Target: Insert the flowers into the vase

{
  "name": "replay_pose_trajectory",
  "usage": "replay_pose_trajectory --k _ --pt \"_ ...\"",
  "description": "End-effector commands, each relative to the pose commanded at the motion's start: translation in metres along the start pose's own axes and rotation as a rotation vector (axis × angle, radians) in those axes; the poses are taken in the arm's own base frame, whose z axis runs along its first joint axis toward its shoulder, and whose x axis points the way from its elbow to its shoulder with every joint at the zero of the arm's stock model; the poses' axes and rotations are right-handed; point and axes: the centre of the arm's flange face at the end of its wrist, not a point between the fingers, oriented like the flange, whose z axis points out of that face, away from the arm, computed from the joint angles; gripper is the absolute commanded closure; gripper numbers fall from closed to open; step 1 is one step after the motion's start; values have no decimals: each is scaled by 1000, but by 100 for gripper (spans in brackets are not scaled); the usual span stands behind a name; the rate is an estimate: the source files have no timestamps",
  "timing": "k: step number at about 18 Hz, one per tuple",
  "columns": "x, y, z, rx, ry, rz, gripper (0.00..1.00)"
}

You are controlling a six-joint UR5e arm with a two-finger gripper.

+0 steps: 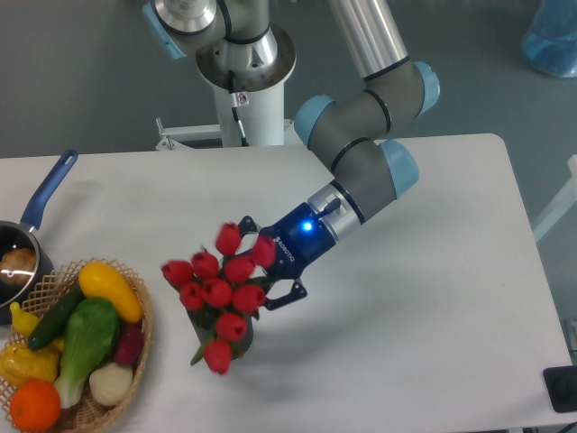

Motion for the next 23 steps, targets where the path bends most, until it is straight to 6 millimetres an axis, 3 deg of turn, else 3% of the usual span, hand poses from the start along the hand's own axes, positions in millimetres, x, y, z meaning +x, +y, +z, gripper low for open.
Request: replay_pose_trajectory --k 4,7,12,18,21,23 --pt "-4 -2 -16 -19 -31 11 0" --pt "-2 -3 -25 -139 -75 40 0" --pt "-6 8 -39 -237 -117 33 0" --pt "-9 -7 -66 -236 -169 55 0" --pt "-19 -11 -99 -266 -234 61 0" --pt "-20 -16 -134 -395 -321 79 0"
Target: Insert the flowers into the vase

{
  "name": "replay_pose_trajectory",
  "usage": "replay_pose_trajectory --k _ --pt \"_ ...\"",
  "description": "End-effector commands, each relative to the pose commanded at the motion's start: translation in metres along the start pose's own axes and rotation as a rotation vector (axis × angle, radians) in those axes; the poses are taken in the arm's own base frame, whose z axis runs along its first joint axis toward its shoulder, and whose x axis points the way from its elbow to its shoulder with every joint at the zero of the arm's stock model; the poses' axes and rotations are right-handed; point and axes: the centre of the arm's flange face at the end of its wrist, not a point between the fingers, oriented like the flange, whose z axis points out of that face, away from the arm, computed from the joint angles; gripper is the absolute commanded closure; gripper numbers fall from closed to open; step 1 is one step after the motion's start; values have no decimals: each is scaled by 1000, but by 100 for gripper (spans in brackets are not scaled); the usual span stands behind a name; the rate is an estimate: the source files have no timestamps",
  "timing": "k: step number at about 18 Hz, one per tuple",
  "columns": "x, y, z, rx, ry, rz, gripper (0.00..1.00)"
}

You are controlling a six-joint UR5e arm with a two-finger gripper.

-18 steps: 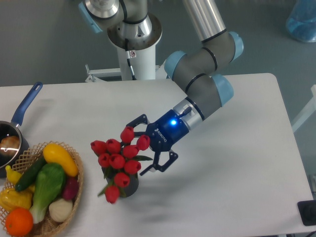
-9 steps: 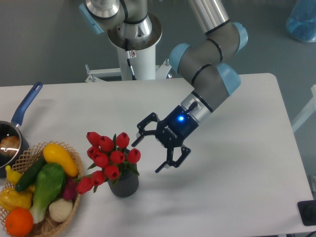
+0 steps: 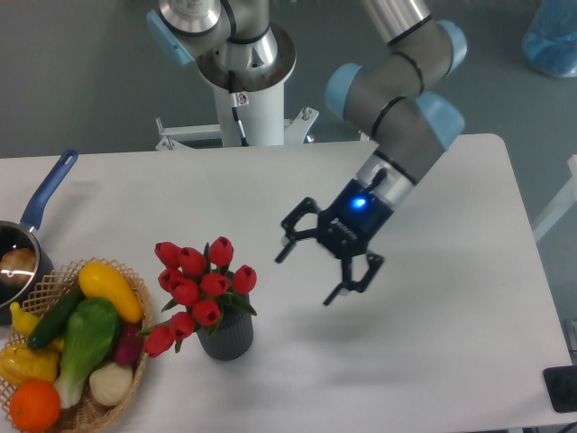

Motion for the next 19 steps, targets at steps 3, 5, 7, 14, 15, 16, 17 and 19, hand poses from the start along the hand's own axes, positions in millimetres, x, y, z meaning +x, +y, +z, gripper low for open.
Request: replay_pose_trajectory --k 3,5,7,14,15,16,17,19 --pt "0 -5 -27 -209 -91 40 0" --pt "-5 -2 -36 -334 -136 54 0" --pt "-17 0 -49 -445 -184 61 0" --pt "-60 71 -109 -833 -247 100 0" --pt "-63 78 -116 -887 -244 109 0" --pt "-65 80 -117 -900 -243 109 0" --pt "-67 84 -115 -902 -237 104 0" --pt "-70 92 -113 -895 -229 94 0"
